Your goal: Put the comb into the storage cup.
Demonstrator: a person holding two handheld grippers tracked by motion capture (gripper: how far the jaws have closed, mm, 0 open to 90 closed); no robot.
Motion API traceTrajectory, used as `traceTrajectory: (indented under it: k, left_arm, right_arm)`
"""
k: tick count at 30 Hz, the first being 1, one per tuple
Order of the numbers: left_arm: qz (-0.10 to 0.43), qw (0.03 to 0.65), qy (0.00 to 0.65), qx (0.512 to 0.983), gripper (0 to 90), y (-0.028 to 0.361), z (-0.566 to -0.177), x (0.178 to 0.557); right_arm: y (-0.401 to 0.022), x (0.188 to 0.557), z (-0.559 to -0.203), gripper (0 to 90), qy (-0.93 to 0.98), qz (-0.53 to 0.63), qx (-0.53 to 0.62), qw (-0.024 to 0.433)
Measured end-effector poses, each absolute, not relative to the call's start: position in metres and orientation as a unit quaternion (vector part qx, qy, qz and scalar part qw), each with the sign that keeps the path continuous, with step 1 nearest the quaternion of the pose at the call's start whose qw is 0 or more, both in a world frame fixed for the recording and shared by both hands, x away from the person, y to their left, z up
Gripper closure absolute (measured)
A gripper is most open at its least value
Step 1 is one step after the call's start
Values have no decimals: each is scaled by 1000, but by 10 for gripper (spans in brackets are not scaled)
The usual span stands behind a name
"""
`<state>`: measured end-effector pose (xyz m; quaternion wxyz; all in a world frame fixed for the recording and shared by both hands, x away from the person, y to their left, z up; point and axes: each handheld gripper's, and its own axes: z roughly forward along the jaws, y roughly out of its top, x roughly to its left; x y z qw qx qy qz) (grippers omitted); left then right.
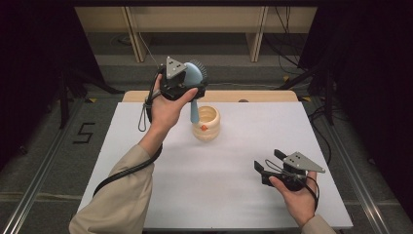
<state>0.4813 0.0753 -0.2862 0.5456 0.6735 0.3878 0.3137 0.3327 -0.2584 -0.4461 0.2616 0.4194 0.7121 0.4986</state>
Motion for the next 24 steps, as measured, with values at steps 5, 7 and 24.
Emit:
traceTrajectory:
  k: [5,7,24]
  left_arm:
    - [314,548,385,673,197,73,-285,482]
    - [314,548,383,674,196,72,-284,482]
    - [310,556,382,670,196,69,-284,491]
  right_arm:
    - [-258,334,-448,155,711,500,420,261]
    - [-258,333,-447,155,711,500,420,260]
    - [-258,333,-447,155,711,501,419,259]
